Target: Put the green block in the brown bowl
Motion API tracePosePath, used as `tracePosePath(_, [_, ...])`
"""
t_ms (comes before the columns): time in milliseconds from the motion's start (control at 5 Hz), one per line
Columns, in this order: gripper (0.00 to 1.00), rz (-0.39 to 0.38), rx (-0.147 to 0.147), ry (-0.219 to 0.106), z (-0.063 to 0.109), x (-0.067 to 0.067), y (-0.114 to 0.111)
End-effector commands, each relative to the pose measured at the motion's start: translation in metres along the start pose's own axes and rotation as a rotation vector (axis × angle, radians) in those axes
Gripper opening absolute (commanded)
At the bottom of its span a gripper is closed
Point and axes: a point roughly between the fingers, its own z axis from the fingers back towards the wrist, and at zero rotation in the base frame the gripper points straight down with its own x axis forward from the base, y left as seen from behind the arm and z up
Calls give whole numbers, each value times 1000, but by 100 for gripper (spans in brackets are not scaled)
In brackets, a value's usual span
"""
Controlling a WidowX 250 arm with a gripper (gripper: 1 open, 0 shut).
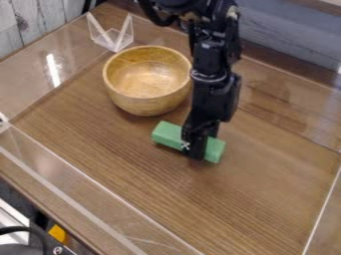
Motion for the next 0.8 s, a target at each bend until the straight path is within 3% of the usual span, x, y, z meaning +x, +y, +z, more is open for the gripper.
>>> tracePosePath(0, [0,3,56,-4,28,-2,4])
tracePosePath(200, [0,2,47,4,36,-4,3])
tracePosePath(600, [0,20,32,62,68,-15,5])
